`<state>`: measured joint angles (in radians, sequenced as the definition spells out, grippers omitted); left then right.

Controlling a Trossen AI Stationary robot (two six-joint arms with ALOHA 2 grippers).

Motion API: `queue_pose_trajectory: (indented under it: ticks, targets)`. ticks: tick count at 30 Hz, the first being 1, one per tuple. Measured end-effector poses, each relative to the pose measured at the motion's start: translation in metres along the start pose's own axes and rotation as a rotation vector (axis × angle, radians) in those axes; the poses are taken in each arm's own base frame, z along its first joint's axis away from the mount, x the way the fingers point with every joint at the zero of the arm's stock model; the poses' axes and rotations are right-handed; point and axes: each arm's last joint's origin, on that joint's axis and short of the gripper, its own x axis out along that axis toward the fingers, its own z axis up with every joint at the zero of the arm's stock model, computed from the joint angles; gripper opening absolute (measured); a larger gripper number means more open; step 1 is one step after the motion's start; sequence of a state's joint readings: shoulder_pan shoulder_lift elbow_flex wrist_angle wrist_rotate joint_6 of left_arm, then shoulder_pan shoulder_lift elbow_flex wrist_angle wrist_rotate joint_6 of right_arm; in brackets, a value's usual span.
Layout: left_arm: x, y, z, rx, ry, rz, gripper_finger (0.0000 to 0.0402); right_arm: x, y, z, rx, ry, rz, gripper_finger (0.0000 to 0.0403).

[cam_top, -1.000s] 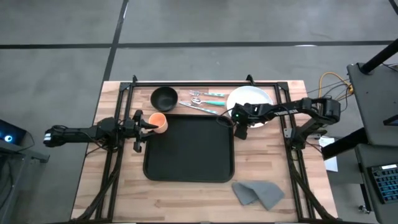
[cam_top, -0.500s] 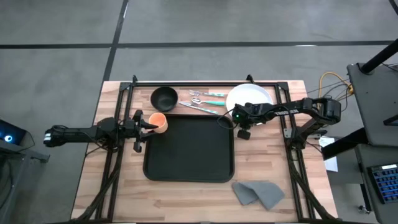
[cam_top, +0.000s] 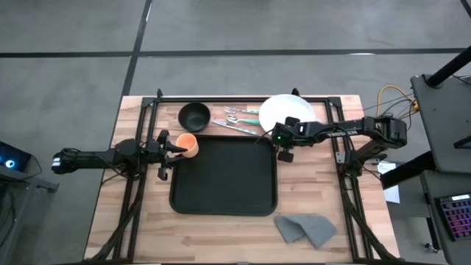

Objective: Set up tray
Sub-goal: Put the white plate to the bottom right of the orange mug on the black serving tray

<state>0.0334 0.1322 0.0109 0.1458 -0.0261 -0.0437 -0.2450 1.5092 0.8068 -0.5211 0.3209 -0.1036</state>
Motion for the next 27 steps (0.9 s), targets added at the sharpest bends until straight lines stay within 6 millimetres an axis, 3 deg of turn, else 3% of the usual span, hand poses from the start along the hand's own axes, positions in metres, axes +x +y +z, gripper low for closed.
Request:
queue_pose_trajectory:
  ticks: [12, 21, 27]
  targets:
    - [0.000, 0.000, 0.000, 0.000, 0.000, 0.000, 0.0118, -0.024, 0.018, 0.023, -0.101, -0.096, -0.026, 0.0008]
    - [0.000, 0.000, 0.000, 0.000, 0.000, 0.000, 0.0118, -0.046, 0.061, 0.026, -0.449, -0.176, 0.018, 0.0008]
    - [0.000, 0.000, 0.000, 0.000, 0.000, 0.000, 0.0118, -0.063, 0.083, 0.030, -0.588, -0.250, 0.036, 0.0008]
